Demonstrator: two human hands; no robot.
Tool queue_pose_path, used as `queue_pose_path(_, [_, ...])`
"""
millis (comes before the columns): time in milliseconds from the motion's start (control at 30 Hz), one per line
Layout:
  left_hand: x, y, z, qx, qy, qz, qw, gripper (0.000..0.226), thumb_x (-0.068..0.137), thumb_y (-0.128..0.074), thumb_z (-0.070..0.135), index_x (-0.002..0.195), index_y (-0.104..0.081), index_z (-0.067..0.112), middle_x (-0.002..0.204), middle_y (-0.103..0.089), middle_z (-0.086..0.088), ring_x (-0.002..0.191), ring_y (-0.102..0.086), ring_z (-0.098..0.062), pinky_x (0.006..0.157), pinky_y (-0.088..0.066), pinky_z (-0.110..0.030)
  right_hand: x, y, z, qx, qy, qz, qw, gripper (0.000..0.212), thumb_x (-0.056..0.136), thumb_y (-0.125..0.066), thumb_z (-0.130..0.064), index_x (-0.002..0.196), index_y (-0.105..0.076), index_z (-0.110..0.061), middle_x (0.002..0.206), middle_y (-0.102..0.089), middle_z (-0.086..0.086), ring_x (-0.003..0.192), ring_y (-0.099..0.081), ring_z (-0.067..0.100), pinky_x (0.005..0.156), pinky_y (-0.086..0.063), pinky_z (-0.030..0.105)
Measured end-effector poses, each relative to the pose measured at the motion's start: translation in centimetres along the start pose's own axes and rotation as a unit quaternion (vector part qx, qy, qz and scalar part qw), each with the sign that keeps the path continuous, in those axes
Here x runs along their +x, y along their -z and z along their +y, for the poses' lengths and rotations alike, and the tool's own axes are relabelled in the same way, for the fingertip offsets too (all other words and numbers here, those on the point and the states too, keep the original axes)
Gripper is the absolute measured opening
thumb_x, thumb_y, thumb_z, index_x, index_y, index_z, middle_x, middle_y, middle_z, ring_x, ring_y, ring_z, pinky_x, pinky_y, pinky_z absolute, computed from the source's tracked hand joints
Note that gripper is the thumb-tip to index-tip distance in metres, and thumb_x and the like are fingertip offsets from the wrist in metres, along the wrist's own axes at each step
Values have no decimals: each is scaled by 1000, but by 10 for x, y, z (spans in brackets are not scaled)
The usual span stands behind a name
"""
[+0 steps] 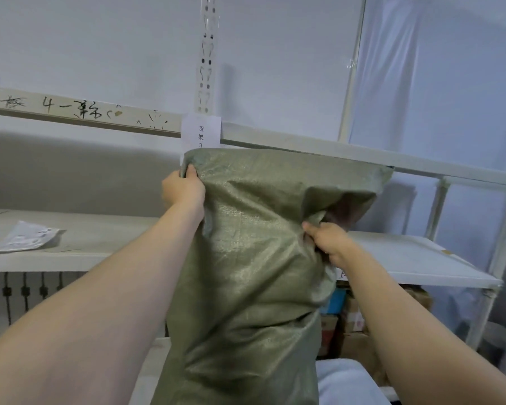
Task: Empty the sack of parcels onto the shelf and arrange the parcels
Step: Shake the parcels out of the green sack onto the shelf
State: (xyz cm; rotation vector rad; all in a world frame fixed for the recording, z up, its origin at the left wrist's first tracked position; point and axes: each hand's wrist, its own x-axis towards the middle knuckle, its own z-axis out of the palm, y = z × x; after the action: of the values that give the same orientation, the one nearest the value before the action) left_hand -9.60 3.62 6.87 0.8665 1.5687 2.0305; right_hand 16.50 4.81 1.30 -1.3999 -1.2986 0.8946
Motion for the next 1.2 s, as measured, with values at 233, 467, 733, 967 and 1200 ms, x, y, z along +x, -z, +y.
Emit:
queue_pose_path(233, [-7,-9,22,-80,-47,-50,994,33,97,-55,33,67,-53,19,65,-52,2,62,-46,-15,56,-36,-27,-4,-8,-82,266,66,156,949,39,102,-49,-29,130,-53,-3,112,-61,9,96,-59,26,84,-49,33])
queue_pose_path(467, [1,9,-4,-124,-17,-136,983,57,90,-64,42,138,-44,21,131,-56,0,113,-56,-20,100,-46,-35,-10,-17,-106,339,90,182,918,43,101,-51,-35,131,-53,-6,121,-61,9,106,-59,25,88,-51,34])
queue_pose_path(733, [4,21,-64,1,41,-98,994,41,86,-68,43,115,-55,17,106,-61,-2,102,-60,-28,93,-50,-39,-2,-46,-67,288,22,127,949,48,99,-51,-42,131,-51,-7,121,-62,11,101,-61,28,91,-53,41])
queue_pose_path(967, [-1,20,-71,75,46,11,996,37,98,-51,36,119,-57,6,120,-62,-12,110,-57,-33,82,-38,-31,-8,-29,-3,84,-10,-54,995,98,64,-55,-86,135,-54,-18,125,-66,6,115,-61,26,106,-45,45])
queue_pose_path(1200, [-13,10,-71,87,98,82,988,37,101,-42,32,126,-54,8,130,-59,-12,120,-54,-33,95,-41,-36,-7,16,34,-130,0,-191,973,122,43,-73,-85,142,-47,-19,132,-61,2,117,-60,22,104,-47,44])
